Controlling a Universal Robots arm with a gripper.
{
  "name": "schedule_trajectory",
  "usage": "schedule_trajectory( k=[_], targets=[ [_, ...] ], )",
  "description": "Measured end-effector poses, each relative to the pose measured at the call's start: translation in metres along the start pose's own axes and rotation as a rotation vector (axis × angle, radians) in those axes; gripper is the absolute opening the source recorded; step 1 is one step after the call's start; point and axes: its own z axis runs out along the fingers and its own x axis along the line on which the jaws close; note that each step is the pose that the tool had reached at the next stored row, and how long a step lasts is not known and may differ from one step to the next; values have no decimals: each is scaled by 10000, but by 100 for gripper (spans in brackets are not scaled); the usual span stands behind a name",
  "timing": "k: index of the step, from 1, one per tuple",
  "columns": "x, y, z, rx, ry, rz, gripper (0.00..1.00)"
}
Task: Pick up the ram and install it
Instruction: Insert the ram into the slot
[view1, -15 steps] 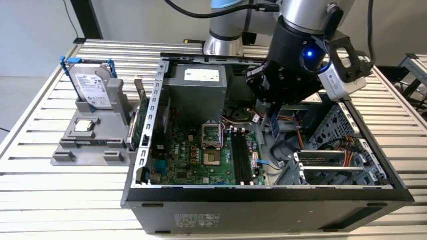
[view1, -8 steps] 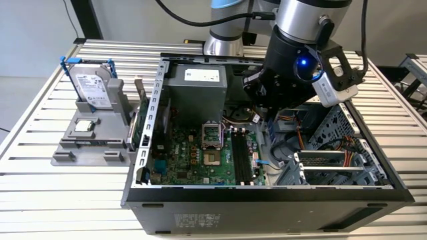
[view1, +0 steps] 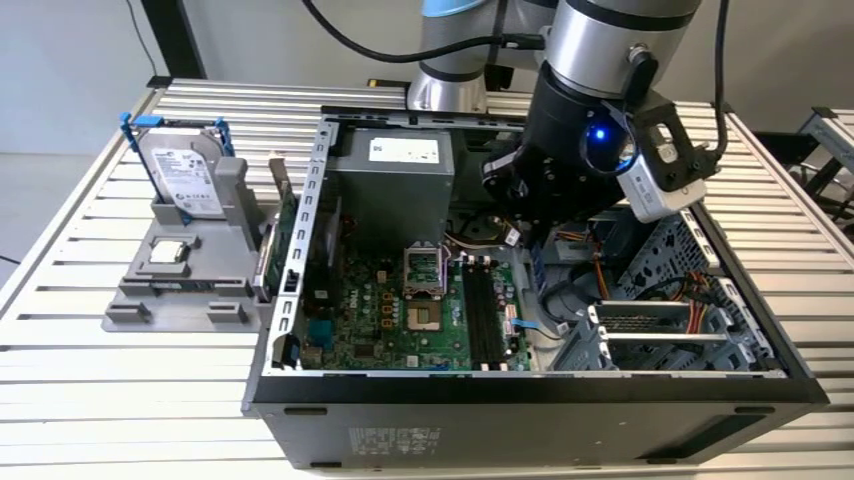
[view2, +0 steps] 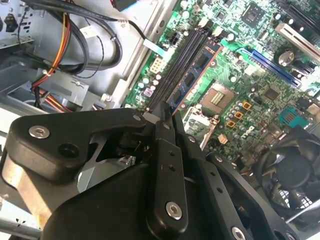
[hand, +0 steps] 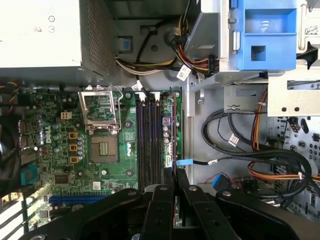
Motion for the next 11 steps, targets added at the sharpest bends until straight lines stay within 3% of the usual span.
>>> schedule_trajectory(
  k=[11],
  targets=[
    [3, -4, 186, 3, 1, 0, 0]
  ],
)
